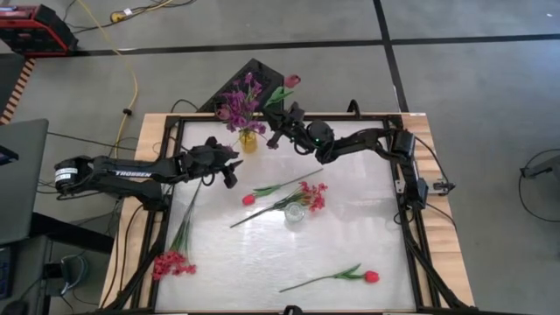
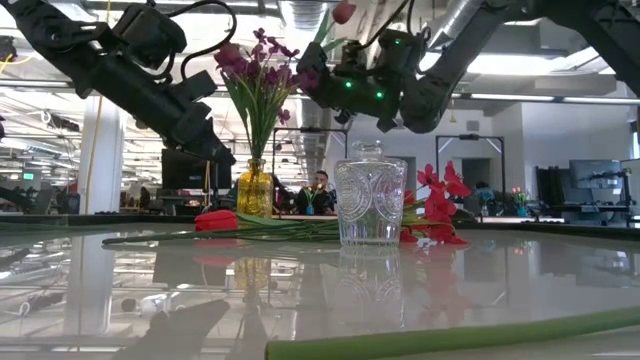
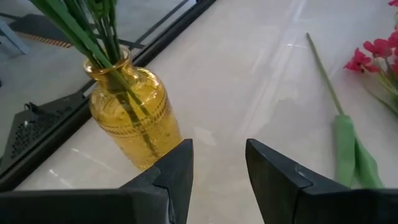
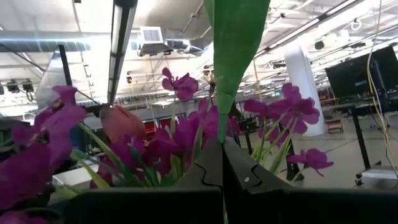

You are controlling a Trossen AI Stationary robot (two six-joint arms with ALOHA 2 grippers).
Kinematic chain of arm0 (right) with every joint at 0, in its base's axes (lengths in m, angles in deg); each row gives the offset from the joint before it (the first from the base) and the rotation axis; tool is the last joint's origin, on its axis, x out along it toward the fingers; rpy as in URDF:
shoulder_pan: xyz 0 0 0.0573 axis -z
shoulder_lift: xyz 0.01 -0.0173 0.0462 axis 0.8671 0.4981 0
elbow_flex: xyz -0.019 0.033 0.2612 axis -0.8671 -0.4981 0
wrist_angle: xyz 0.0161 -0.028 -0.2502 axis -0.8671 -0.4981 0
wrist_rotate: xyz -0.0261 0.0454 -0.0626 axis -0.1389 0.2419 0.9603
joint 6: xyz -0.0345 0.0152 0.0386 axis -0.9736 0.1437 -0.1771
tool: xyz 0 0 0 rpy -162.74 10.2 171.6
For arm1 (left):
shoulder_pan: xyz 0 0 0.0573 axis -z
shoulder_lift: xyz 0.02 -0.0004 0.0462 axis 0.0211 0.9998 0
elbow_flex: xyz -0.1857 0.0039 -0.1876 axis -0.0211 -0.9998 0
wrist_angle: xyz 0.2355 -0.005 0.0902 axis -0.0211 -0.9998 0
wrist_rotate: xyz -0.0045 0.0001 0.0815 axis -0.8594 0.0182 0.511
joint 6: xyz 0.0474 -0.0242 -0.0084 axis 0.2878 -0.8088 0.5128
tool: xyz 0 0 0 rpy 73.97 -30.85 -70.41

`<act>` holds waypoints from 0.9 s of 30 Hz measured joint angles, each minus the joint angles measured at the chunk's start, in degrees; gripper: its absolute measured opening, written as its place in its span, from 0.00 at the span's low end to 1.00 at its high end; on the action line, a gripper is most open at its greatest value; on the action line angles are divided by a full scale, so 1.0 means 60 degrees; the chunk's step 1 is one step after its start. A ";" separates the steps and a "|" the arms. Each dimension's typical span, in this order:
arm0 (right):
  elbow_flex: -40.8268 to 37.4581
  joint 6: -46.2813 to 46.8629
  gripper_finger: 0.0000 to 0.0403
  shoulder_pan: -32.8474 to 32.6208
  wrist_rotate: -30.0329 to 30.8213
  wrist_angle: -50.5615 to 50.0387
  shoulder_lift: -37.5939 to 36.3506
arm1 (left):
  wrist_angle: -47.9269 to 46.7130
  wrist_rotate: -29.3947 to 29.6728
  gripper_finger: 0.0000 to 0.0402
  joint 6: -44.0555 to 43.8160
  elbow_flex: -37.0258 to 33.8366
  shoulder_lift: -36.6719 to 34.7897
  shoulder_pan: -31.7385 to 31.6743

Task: Sort flowers into vase by color
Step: Put the purple flower into the yellow vase

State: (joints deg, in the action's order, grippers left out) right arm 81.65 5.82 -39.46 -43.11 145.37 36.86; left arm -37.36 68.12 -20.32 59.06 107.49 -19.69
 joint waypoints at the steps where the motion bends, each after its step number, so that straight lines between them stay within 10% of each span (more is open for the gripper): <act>1: 0.0029 -0.0027 0.04 0.0000 0.0004 -0.0111 0.0000 | -0.0002 0.0018 0.34 0.0002 0.0000 -0.0002 0.0000; 27: 0.1031 -0.0233 0.05 -0.0055 0.0025 -0.1883 0.1031 | -0.0180 0.0101 0.34 0.0006 0.0000 0.0000 0.0000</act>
State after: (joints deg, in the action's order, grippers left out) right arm 87.83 4.42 -39.79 -42.96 134.08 43.04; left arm -38.44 68.73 -20.29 59.06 107.49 -19.69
